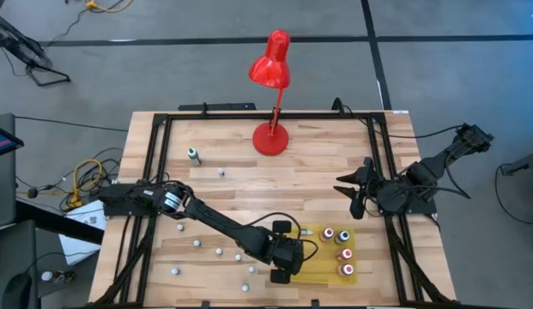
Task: Pick & Place food coloring
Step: Put the green food coloring into the yellow bin, then put the red food coloring into the yellow bin
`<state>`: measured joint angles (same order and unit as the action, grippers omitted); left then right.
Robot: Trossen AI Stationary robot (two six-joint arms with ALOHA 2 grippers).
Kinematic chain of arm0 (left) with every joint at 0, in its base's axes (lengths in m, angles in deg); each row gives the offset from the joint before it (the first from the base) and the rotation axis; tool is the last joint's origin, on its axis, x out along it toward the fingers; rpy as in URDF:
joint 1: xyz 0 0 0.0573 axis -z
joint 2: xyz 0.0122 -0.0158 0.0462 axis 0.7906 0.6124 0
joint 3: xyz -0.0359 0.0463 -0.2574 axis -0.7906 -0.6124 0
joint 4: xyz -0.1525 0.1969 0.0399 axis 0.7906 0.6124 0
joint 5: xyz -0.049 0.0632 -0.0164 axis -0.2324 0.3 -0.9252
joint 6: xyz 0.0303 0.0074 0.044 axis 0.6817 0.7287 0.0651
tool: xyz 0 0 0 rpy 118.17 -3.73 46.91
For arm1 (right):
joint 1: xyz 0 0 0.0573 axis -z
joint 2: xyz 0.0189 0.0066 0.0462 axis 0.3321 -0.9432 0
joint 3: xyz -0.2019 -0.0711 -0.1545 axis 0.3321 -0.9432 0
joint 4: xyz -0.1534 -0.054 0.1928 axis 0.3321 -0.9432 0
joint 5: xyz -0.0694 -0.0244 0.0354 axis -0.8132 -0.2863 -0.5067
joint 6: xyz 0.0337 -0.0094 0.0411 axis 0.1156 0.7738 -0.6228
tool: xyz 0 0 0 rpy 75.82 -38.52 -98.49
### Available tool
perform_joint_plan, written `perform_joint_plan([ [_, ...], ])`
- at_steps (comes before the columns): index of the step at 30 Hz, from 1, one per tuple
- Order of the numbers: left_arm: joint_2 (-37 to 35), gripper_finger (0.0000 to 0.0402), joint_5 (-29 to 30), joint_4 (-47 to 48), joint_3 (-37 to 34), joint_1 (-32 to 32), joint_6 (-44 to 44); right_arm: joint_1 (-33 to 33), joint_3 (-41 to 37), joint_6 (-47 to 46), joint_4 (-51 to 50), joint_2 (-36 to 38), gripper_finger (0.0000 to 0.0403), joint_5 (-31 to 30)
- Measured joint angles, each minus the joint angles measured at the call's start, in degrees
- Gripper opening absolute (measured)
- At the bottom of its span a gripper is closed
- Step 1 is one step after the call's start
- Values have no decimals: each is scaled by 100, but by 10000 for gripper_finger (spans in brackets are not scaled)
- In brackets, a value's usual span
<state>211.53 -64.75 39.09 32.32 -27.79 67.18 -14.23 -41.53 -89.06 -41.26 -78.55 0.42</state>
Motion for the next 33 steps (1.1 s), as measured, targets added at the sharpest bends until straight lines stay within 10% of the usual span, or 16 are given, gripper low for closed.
perform_joint_plan([
  [17,-2,98,-51,91,59,-7,-27,0,0,0,0,0,129,1],
  [33,-58,111,1654,3087,1453,536,-59,0,0,0,0,-1,129,0],
])
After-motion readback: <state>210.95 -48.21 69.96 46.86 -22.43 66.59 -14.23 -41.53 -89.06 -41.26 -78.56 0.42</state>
